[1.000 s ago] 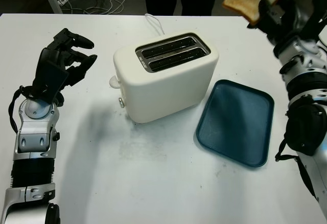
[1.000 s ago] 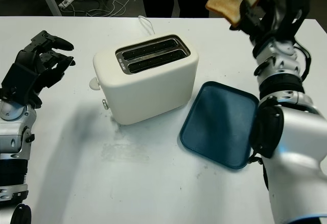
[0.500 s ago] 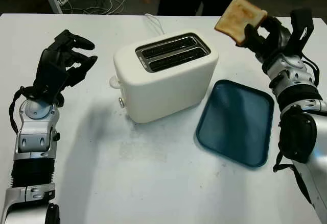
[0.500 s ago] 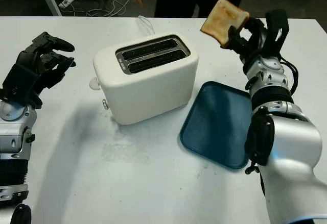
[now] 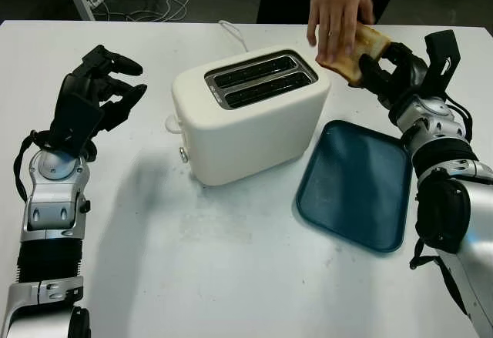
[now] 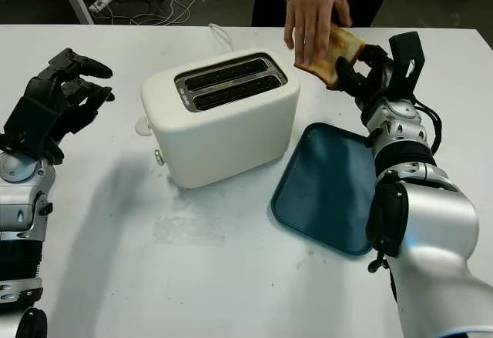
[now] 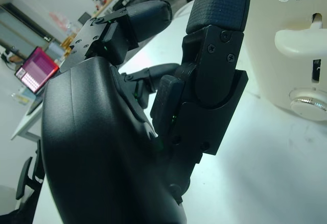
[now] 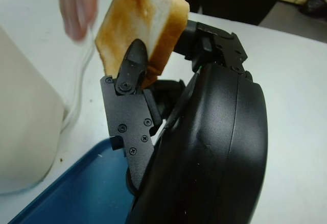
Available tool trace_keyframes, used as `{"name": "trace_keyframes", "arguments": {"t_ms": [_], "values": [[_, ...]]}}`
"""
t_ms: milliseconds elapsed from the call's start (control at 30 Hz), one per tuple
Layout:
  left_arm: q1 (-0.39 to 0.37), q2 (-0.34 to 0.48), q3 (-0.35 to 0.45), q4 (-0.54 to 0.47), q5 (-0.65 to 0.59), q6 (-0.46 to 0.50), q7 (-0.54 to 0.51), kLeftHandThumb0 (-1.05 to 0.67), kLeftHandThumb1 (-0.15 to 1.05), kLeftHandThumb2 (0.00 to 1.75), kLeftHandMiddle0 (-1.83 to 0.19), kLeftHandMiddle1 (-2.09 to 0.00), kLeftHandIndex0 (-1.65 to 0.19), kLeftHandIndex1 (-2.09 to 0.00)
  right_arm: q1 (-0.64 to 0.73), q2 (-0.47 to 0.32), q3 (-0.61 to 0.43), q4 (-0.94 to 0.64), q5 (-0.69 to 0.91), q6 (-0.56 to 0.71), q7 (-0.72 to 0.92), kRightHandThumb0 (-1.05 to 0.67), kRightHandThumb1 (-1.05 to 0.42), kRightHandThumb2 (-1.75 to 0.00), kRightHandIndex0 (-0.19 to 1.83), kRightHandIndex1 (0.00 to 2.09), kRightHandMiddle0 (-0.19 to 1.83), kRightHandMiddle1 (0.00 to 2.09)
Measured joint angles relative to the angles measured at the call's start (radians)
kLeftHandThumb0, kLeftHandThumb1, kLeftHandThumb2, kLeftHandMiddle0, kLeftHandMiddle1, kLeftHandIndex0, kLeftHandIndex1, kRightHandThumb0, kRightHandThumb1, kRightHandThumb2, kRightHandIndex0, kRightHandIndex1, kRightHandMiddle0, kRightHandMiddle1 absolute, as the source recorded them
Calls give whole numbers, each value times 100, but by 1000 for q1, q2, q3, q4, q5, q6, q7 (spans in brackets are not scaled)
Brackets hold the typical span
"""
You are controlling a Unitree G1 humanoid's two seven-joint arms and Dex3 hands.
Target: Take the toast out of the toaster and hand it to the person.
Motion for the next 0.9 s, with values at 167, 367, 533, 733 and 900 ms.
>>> {"name": "trace_keyframes", "arguments": {"t_ms": [167,367,533,733,900], "values": [[0,0,0,0,1,0,0,-105,92,19,-35,-148,-34,-140,0,5,5,0,0,0,11,-17,-92,-55,55,175,19,175],[0,0,0,0,1,0,0,-105,92,18,-35,-147,-35,-140,0,5,11,0,0,0,28,-18,-92,-52,56,175,21,175],[0,0,0,0,1,0,0,-105,92,18,-35,-147,-35,-139,0,5,14,0,0,0,34,-18,-92,-53,57,175,20,175],[0,0,0,-4,1,0,-1,-105,92,18,-34,-147,-34,-139,1,9,27,-11,-20,-40,7,-18,-92,-52,58,175,23,175],[0,0,1,3,-1,0,-3,-105,92,17,-36,-147,-36,-138,1,16,57,-34,-58,-66,-61,-22,-92,-48,56,175,20,175]]}}
